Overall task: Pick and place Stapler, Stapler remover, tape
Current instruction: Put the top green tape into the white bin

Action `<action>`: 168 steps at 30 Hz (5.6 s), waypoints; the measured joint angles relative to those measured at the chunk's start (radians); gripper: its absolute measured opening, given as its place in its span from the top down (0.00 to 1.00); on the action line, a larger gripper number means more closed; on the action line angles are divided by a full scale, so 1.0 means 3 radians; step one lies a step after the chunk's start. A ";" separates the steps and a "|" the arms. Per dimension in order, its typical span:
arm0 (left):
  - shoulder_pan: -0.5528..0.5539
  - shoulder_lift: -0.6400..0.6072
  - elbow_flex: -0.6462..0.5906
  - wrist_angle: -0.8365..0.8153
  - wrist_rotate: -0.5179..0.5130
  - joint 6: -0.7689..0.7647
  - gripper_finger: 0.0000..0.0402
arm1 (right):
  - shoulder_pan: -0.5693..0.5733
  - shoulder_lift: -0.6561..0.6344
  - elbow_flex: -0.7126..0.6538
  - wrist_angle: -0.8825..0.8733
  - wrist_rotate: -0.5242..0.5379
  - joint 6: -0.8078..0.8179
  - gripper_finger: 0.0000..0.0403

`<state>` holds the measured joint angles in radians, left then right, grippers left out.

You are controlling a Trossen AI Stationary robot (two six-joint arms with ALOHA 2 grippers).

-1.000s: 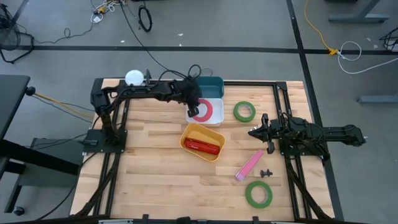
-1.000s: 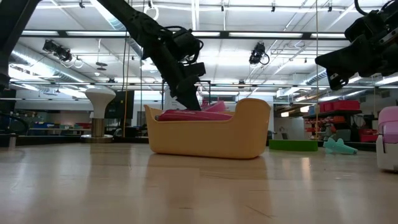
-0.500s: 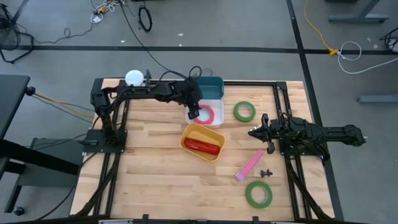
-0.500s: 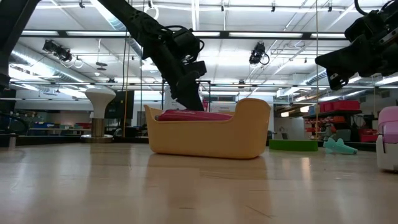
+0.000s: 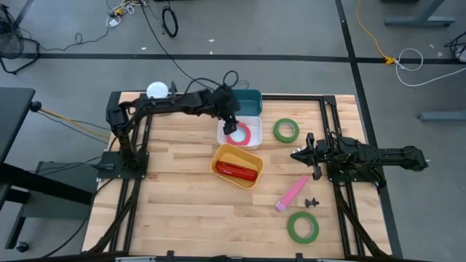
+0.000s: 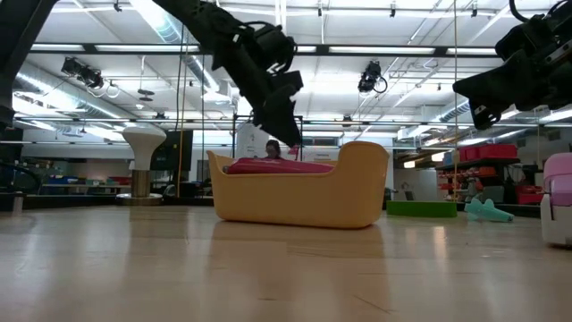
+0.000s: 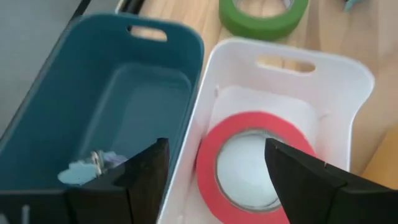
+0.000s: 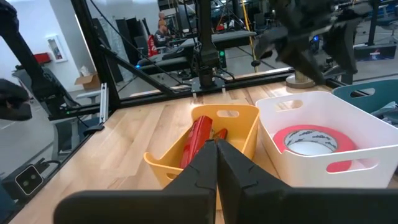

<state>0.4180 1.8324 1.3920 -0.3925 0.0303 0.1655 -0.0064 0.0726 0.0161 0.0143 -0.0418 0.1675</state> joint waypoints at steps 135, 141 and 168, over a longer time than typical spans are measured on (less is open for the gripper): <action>-0.1645 -0.3815 -0.4090 0.2668 -0.0212 -0.0690 1.00 | -0.0001 0.0000 0.0000 -0.0001 0.0023 -0.0001 0.98; -0.1601 -0.4074 -0.4384 0.2812 -0.0239 -0.0753 1.00 | 0.0000 0.0000 0.0000 -0.0001 0.0024 -0.0001 0.98; -0.1491 -0.4636 -0.4611 0.2589 -0.0088 -0.0749 1.00 | 0.0000 0.0000 0.0000 -0.0001 0.0024 -0.0001 0.98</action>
<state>-0.0292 0.4416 0.0086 0.3841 0.0040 -0.0591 -0.0065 0.0727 0.0160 0.0139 -0.0345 0.1673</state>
